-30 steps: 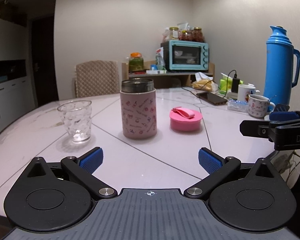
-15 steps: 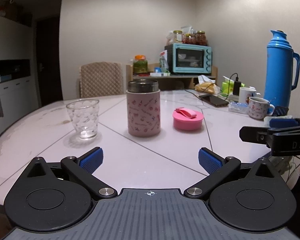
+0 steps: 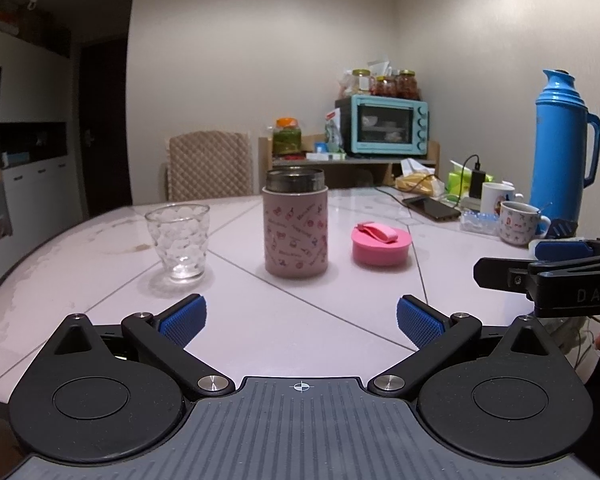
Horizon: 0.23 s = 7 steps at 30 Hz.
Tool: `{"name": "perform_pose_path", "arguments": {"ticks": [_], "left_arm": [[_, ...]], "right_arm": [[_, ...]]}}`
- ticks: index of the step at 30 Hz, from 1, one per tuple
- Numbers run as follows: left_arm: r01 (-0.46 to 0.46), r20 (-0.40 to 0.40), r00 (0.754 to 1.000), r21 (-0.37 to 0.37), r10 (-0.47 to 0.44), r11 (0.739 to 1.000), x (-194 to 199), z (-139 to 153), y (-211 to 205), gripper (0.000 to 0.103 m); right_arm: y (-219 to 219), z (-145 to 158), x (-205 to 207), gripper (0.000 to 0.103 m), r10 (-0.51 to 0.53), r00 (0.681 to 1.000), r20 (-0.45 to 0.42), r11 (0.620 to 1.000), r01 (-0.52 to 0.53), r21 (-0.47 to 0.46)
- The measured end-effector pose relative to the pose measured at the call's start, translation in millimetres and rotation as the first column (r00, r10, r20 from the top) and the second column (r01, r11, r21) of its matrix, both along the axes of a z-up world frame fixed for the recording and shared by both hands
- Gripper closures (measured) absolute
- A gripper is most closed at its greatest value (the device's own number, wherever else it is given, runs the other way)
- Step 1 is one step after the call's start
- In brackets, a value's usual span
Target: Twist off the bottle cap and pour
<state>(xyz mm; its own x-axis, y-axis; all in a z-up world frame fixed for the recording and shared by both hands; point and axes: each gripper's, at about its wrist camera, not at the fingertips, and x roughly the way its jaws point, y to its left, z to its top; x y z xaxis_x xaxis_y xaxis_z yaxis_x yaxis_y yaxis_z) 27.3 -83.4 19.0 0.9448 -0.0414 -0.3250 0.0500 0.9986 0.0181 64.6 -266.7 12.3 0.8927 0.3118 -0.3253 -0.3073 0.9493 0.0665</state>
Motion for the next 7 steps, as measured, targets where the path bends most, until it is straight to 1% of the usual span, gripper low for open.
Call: {"name": "perform_pose_path", "arguments": {"ticks": [7], "left_arm": [[0.013,0.000,1.000,-0.003,-0.013,1.000,0.2,0.1,-1.4,0.000]], "right_arm": [[-0.7,0.1,0.7,0.000,0.000,1.000,-0.003,1.000,0.000,0.000]]}}
